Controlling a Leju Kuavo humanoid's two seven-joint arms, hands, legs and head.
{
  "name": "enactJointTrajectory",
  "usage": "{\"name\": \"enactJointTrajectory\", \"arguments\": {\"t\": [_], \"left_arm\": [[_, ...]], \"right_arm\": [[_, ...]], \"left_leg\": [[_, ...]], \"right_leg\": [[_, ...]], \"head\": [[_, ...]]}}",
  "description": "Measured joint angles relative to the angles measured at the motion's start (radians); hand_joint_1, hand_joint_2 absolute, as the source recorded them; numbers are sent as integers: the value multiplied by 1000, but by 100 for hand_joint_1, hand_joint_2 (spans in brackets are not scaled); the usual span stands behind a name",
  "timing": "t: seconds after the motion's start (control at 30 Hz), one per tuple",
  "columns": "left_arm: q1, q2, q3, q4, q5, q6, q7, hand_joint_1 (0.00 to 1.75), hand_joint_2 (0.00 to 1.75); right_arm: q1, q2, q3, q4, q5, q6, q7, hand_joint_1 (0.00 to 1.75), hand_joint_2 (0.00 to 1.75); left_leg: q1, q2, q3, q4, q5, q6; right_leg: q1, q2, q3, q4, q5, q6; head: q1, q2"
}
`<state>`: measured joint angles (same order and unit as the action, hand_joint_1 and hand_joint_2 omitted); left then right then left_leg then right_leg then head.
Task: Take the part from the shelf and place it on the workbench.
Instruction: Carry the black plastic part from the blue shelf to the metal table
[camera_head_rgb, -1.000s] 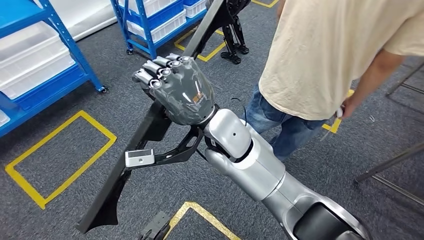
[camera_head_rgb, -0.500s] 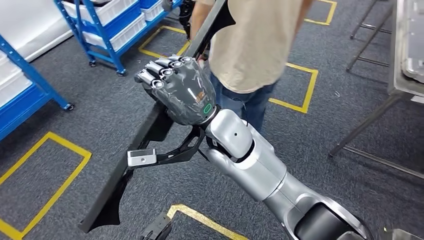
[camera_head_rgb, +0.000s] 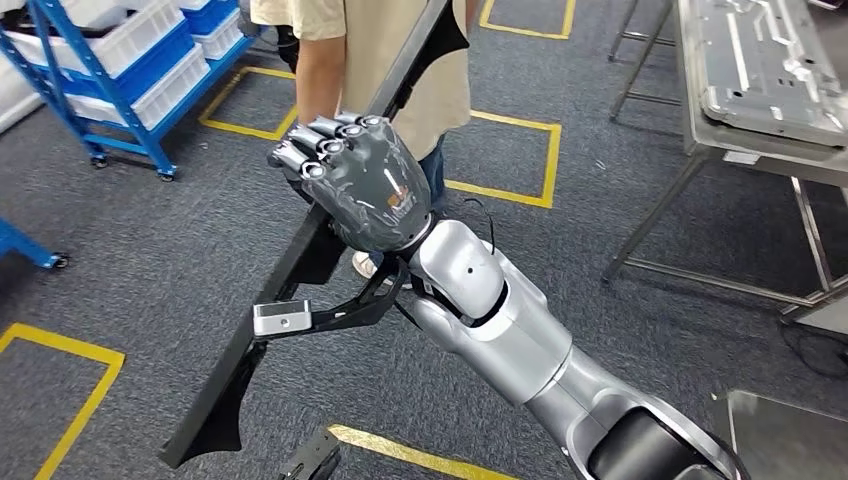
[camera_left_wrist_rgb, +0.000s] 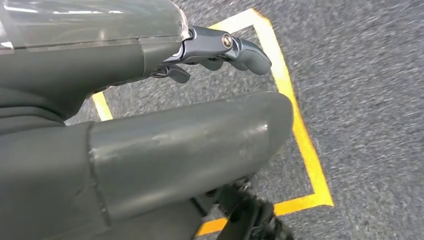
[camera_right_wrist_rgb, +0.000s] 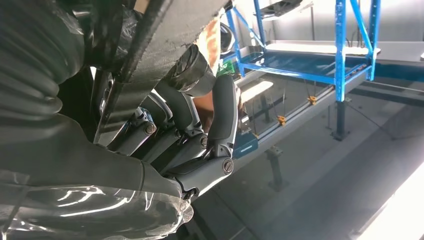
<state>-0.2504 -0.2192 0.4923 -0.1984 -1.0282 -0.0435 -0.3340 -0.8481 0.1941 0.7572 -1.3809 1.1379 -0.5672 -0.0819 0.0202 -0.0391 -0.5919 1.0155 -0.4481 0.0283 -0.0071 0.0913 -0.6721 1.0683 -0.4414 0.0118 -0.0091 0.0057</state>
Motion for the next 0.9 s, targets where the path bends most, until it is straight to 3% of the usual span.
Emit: {"name": "enactJointTrajectory", "arguments": {"t": [0.07, 0.13, 0.17, 0.2, 0.23, 0.3, 0.37, 0.43, 0.5, 0.6, 0.67, 0.7, 0.73, 0.8, 0.87, 0.9], "left_arm": [[1, -1, 0, 0, 1, 0, 0, 0, 0], [5, -1, 0, 0, 1, 0, 0, 0, 0], [6, -1, 0, 0, 2, 0, 0, 0, 0], [6, -1, 0, 0, 2, 0, 0, 0, 0], [5, -1, 0, 0, 2, 0, 0, 0, 0], [4, -2, 0, 0, 2, 0, 0, 0, 0], [5, -2, 0, 0, 1, 0, -1, 0, 0], [5, -2, 0, 0, 1, -1, -1, 0, 0], [4, -2, 0, 0, 2, -1, -1, 0, 0], [7, -2, 0, 0, 2, -3, -2, 0, 0], [12, 0, 0, 0, 2, -6, -2, 0, 0], [13, 1, 0, 0, 3, -8, -4, 0, 0], [13, 2, 0, 0, 3, -8, -6, 0, 0], [13, 3, 0, 0, 3, -11, -12, 0, 0], [13, 3, 0, 0, 3, -15, -18, 0, 0], [14, 4, 0, 0, 3, -16, -19, 0, 0]], "right_arm": [[-2, -1, 0, -2, 0, 0, 0, 175, 175], [0, -2, 0, -2, 0, 0, 0, 175, 175], [2, -3, 0, -2, 0, 0, 0, 175, 175], [2, -4, 0, -1, 0, 0, 0, 175, 175], [3, -5, 0, -1, 0, 0, 0, 175, 175], [2, -5, 0, -3, 0, 0, 0, 175, 175], [2, -5, 0, -6, 0, 0, 0, 175, 175], [2, -6, 0, -8, 0, 0, 0, 175, 175], [2, -6, 0, -10, 0, 0, 0, 175, 175], [3, -5, 0, -12, 0, -1, 0, 175, 175], [7, -6, 1, -13, 0, 0, 0, 175, 175], [9, -6, 1, -13, 0, 0, 0, 175, 175], [10, -6, 1, -14, 0, 0, 0, 175, 175], [10, -6, 1, -15, 0, 0, 0, 175, 175], [10, -6, 1, -17, 0, 0, 0, 175, 175], [10, -6, 1, -18, 0, 0, 0, 175, 175]], "left_leg": [[-1, 27, 2, -7, 3, 9], [-3, 57, 1, -7, 1, 11], [-3, 71, 1, -5, -1, 11], [-3, 85, 2, -3, -3, 10], [-2, 96, 3, -1, -6, 8], [-5, 115, 5, 7, -15, -1], [-11, 133, 7, 11, -21, -10], [-13, 151, 10, 10, -25, -20], [-8, 127, 5, 35, -49, -29], [-3, 59, -70, 203, -134, -36], [-2, 48, -117, 289, -151, -39], [-2, 47, -118, 281, -131, -39], [0, 42, -101, 236, -95, -38], [6, 4, -48, 106, -31, -36], [8, -29, -20, 40, -15, -34], [6, -29, -17, 36, -17, -31]], "right_leg": [[3, -61, -48, 101, -59, 5], [-2, -80, -102, 216, -104, 12], [-5, -84, -110, 234, -102, 15], [-8, -90, -97, 214, -82, 18], [-10, -101, -64, 156, -50, 19], [-4, -147, 6, 26, -4, 14], [5, -168, 31, -28, 4, 3], [6, -145, 30, -30, 7, -7], [0, -122, 34, -38, 12, -19], [-5, -87, 39, -42, 14, -30], [-4, -58, 39, -39, 14, -30], [-4, -43, 39, -37, 13, -30], [-5, -28, 39, -34, 13, -28], [-6, -2, 35, -24, 9, -22], [-7, 20, 25, -18, 10, -11], [-7, 30, 22, -18, 12, -5]], "head": [[1, 0], [2, 0], [2, 0], [2, 0], [2, 0], [1, 0], [1, 0], [1, 0], [1, 0], [0, 0], [0, 0], [0, 0], [0, 0], [0, 0], [0, 0], [0, 0]]}}
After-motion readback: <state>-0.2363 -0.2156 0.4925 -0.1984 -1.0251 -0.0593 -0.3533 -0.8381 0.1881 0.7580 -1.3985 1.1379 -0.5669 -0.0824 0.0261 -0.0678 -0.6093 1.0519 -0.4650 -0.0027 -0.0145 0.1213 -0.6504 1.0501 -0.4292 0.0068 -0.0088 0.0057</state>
